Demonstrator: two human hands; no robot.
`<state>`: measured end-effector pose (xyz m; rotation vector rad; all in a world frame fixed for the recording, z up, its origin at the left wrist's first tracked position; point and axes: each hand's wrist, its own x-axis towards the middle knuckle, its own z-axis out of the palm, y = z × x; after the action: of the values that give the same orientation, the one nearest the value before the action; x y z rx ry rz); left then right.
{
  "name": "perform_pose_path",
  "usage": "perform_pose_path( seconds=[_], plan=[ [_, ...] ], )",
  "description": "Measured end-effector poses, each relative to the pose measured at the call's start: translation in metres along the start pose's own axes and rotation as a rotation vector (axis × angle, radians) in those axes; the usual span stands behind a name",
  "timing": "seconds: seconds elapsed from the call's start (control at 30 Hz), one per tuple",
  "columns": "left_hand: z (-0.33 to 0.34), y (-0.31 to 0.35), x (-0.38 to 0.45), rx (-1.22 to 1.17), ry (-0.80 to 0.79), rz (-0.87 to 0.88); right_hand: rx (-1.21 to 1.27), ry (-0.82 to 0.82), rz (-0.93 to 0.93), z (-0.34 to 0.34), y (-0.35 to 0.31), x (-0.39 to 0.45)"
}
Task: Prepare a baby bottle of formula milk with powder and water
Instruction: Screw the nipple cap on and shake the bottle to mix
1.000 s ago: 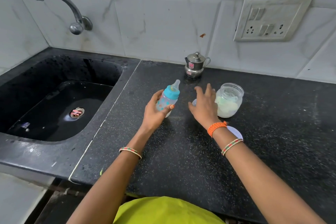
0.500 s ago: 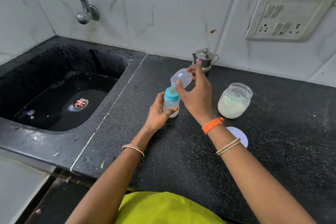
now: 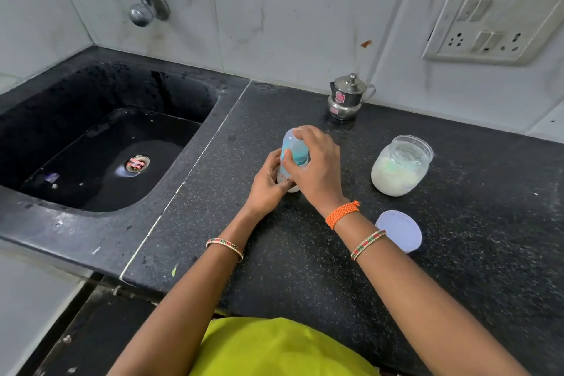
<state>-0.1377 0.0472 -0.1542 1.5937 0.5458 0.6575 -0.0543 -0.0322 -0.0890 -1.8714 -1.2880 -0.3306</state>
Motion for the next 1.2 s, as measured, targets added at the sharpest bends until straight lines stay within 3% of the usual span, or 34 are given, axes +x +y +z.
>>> perform_pose_path(
  seconds=[0.33, 0.47, 0.67, 0.83, 1.0, 1.13, 1.2],
  plan=[
    [0.0, -0.003, 0.0, 0.006, 0.05, 0.047, 0.006, 0.198, 0.047, 0.026, -0.007, -0.001],
    [0.002, -0.005, 0.002, 0.029, 0.077, 0.047, -0.101, 0.182, 0.006, 0.03, -0.001, 0.0],
    [0.003, -0.006, -0.002, 0.025, 0.077, 0.057, -0.022, 0.179, 0.04, 0.036, 0.005, -0.009],
    [0.005, -0.003, -0.005, 0.003, 0.1, 0.055, 0.007, -0.002, 0.102, 0.031, 0.012, -0.022],
    [0.001, -0.003, -0.003, 0.088, 0.012, 0.031, 0.063, -0.179, 0.146, 0.013, 0.024, -0.012],
    [-0.002, -0.002, -0.003, -0.082, -0.078, -0.051, 0.361, -0.305, 0.35, 0.006, 0.036, 0.006],
    [-0.005, -0.002, -0.003, -0.216, -0.015, -0.101, 0.587, -0.296, 0.511, 0.004, 0.046, 0.008]
  ],
)
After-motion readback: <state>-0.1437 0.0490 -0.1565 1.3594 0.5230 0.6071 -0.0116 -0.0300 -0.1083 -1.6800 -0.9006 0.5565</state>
